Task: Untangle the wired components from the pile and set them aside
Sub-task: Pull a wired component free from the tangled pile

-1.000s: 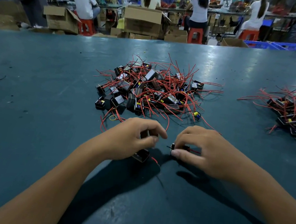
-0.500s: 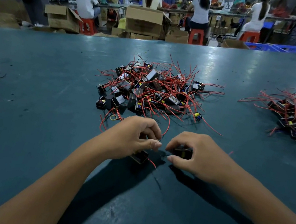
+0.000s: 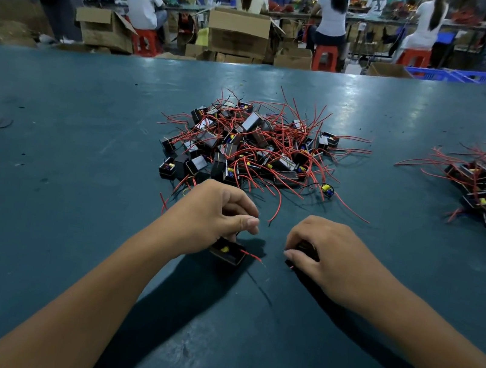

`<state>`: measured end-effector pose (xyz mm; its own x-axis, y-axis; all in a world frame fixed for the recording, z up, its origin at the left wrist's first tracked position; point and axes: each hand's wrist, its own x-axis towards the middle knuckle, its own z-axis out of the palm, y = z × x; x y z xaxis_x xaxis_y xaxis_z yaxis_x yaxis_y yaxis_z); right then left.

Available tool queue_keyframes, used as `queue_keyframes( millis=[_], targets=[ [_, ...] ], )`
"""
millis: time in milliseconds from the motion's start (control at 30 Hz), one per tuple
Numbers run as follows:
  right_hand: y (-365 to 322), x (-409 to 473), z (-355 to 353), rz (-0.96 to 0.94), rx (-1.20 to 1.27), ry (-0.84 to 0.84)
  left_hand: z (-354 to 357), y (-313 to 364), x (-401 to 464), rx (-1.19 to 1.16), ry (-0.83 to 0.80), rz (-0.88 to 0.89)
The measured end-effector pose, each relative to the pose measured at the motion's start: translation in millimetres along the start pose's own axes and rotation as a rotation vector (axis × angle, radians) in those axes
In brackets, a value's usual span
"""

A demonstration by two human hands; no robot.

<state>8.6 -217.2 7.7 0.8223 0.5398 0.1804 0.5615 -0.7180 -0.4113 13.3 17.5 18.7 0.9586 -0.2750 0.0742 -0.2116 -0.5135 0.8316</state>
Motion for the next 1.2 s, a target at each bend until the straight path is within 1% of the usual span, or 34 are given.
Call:
queue_keyframes(
  millis=[67,167,367,467,633,833,967,1100,1200],
  targets=[
    [0.8,-0.7,-2.1,0.013,0.095,0.071,0.1,-0.3,-0.2,-0.003,0.0,0.006],
    [2.2,0.2,-6.2,0.067,0.312,0.154,1.5,0.9,-0.9,-0.029,-0.008,0.016],
    [0.1,2.2,-1.4,0.229,0.707,0.099,2.8,10.5,-4.5,-0.177,-0.021,0.01],
    [-5.8,2.1,3.1,0.273,0.856,0.116,3.8,12.8,-5.6,-0.21,-0.002,0.007],
    [-10.2,3.6,7.6,0.318,0.932,0.185,9.4,12.0,-4.7,-0.241,0.001,0.013],
    [-7.6,3.9,9.0,0.272,1.015,0.14,15.7,12.8,-4.5,-0.238,-0.04,0.017],
    [-7.1,4.1,9.1,0.258,1.02,0.128,16.1,10.4,-4.1,-0.217,-0.038,0.011],
    [-6.5,4.5,10.2,0.257,1.001,0.142,18.7,9.3,-3.0,-0.21,-0.026,0.022],
    [-6.9,4.9,11.6,0.26,1.038,0.152,20.4,9.2,-2.6,-0.216,-0.021,0.028]
  ],
)
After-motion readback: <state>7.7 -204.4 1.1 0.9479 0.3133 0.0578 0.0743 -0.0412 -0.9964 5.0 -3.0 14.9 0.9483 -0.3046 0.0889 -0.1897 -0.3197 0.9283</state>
